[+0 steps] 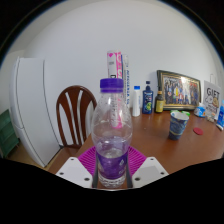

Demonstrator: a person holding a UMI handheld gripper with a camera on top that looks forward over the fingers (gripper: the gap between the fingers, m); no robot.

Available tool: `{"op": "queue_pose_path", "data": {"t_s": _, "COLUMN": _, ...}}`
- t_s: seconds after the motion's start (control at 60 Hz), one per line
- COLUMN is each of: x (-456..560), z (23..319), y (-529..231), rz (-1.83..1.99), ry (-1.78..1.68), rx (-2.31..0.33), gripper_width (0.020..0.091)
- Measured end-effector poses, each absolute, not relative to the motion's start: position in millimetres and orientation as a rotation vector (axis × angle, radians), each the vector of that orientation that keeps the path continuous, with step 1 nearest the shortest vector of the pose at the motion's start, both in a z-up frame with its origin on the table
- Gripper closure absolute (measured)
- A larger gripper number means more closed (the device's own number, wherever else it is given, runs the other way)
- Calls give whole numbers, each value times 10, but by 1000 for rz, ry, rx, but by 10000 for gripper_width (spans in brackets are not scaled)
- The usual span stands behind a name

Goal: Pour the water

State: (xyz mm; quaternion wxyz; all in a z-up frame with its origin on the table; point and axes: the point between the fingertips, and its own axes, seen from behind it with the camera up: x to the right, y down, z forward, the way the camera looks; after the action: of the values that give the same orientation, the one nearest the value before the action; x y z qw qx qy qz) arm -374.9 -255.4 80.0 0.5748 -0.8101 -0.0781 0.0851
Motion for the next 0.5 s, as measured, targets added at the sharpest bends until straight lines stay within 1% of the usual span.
{"op": "queue_pose_path", "data": {"t_s": 0.017, "x": -3735, "z": 812, "y": -2546, "rz": 207, "ry": -175, "rx": -1903, "gripper_width": 716}}
{"op": "queue_pose_path", "data": {"t_s": 0.05, "x": -3726, "z": 870, "y": -2534, "rz": 221, "ry": -162, "rx": -1905, "gripper_width": 743}}
{"op": "queue_pose_path", "data": {"t_s": 0.117, "x": -3697, "z": 1044, "y": -2467, "rz": 253, "ry": -142, "rx": -1891, "gripper_width": 745}}
{"op": "queue_pose_path", "data": {"t_s": 0.283, "x": -3595, "z": 1833, "y": -2119, "rz": 438, "ry": -10, "rx": -1814, "gripper_width": 745}}
{"op": "queue_pose_path", "data": {"t_s": 0.35, "x": -3534, "z": 2110, "y": -1938, "rz": 577, "ry": 89, "rx": -1786, "gripper_width": 745}}
{"op": "queue_pose_path", "data": {"t_s": 0.433, "x": -3410, "z": 2417, "y": -1704, "rz": 789, "ry": 259, "rx": -1748, "gripper_width": 747}}
{"op": "queue_pose_path", "data": {"t_s": 0.5, "x": -3301, "z": 2562, "y": -1521, "rz": 943, "ry": 393, "rx": -1718, "gripper_width": 747}}
